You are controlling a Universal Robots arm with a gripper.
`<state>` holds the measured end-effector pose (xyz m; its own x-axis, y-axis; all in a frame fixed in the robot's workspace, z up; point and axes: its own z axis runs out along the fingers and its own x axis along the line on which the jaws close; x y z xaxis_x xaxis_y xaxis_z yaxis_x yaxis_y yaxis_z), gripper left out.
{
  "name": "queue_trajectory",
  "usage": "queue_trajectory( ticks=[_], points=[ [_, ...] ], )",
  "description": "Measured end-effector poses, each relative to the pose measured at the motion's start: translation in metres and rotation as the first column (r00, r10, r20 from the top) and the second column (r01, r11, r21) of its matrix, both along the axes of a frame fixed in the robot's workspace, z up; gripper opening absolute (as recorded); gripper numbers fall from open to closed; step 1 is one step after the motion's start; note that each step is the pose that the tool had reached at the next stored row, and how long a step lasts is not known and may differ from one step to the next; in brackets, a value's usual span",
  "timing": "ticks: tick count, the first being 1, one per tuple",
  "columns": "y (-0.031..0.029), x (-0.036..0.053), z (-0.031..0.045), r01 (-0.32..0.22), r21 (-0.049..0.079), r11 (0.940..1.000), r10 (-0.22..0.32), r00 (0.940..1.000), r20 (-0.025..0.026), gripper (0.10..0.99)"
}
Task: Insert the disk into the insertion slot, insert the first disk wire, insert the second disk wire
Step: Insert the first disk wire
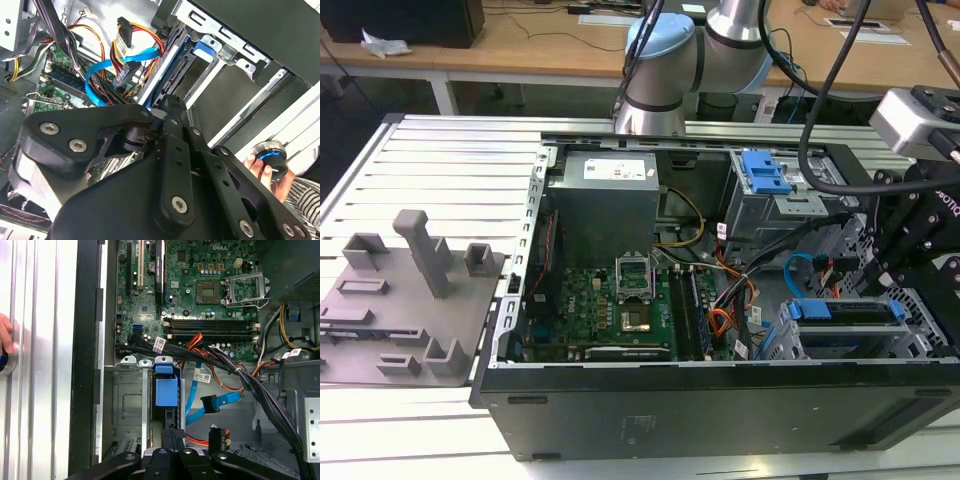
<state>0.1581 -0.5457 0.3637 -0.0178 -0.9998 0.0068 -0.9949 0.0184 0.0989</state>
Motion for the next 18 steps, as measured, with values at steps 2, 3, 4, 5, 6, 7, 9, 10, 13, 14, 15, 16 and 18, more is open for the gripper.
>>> queue_trajectory(
  ticks=[2,3,4,5,6,7,9,10,13,14,15,16,18],
  points=[
    [0.0000,0.0001,0.0000,0.000,0.000,1.0000,0.000,1.0000,0.0000,0.235],
    [0.0000,0.0001,0.0000,0.000,0.000,1.0000,0.000,1.0000,0.0000,0.235],
    [0.0000,0.0001,0.0000,0.000,0.000,1.0000,0.000,1.0000,0.0000,0.294],
    [0.0000,0.0001,0.0000,0.000,0.000,1.0000,0.000,1.0000,0.0000,0.361],
    [0.0004,0.0001,0.0000,0.000,0.000,1.0000,0.000,1.0000,0.0000,0.361],
    [0.0018,0.0001,0.0000,0.000,0.000,1.0000,0.000,1.0000,0.0000,0.361],
    [0.0094,0.0001,0.0000,0.000,-0.002,1.0000,0.000,1.0000,0.0000,0.361],
    [0.0211,0.0001,0.0001,0.000,-0.007,1.0000,0.000,1.0000,0.0000,0.361],
    [0.0398,0.0001,0.0000,0.000,-0.021,0.9998,0.000,1.0000,0.0000,0.361],
    [0.0462,0.0001,-0.0004,0.000,-0.023,0.9997,0.000,1.0000,0.0000,0.361],
    [0.0466,0.0001,-0.0026,0.000,-0.027,0.9996,0.000,1.0000,0.0000,0.361],
    [0.0467,0.0001,-0.0048,0.000,-0.032,0.9995,0.000,1.0000,0.0000,0.361],
    [0.0469,0.0001,-0.0090,0.000,-0.035,0.9994,0.000,1.0000,0.0000,0.361]
  ],
)
